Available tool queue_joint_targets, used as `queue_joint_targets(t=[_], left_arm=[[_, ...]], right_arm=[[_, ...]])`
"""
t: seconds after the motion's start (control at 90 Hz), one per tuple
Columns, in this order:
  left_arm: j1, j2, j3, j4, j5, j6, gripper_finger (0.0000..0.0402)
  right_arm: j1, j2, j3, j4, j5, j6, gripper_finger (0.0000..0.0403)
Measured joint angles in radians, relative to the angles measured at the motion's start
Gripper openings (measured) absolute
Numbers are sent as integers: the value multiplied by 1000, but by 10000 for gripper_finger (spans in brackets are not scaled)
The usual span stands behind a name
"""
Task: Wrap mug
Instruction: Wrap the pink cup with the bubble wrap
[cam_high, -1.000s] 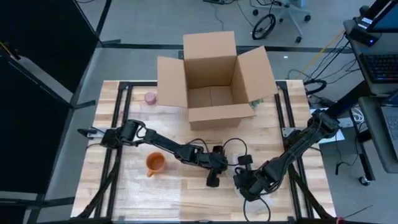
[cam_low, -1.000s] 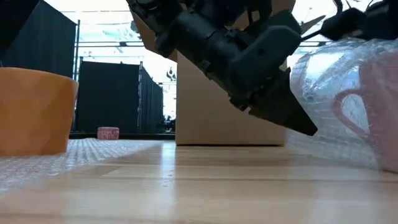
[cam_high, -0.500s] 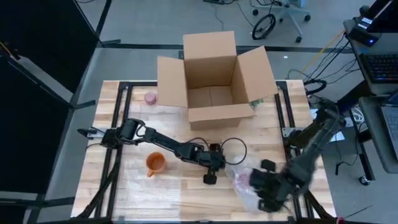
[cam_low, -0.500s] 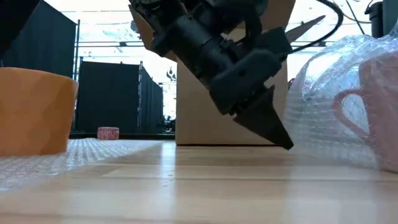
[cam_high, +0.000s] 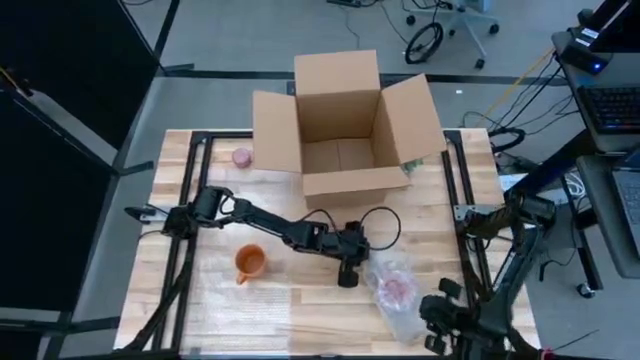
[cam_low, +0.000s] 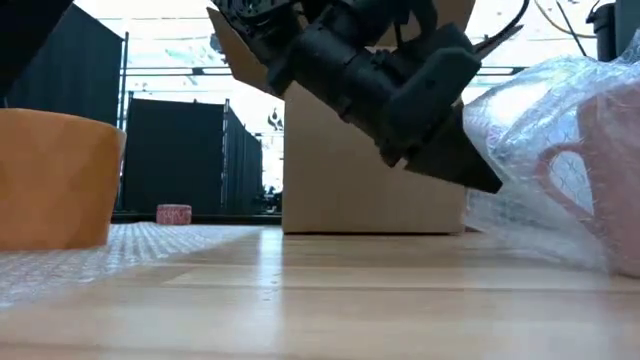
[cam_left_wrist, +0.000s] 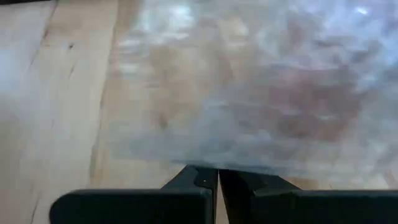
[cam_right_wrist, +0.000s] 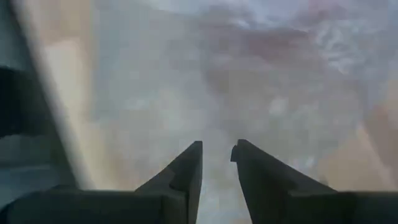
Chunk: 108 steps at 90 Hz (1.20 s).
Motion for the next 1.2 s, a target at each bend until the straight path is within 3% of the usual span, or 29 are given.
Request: queue_joint_targets(t=[0.244,0.5,0.6,0.867,1.011,1.2], left_arm=[[-36,20,0,-2,69,-9,0],[-94,30,-1,40,69,-10,0],[-103,30,-1,9,43,-10,0],[-100,-52,1,-142,-70,-10,0],[-99,-107,1,-264,-147,-13,0],[-113,-140,2,-372,-158,-199,0]], right_arm=[[-75,15,-94,-6,122,-181,82],[-160,14,-104,-9,220,-578,82],[-197,13,-89,-63,200,-659,82],[-179,-17,-66,-80,37,-438,82],[-121,-50,-65,-81,23,-245,82],[-45,-96,-65,-83,27,-30,82]])
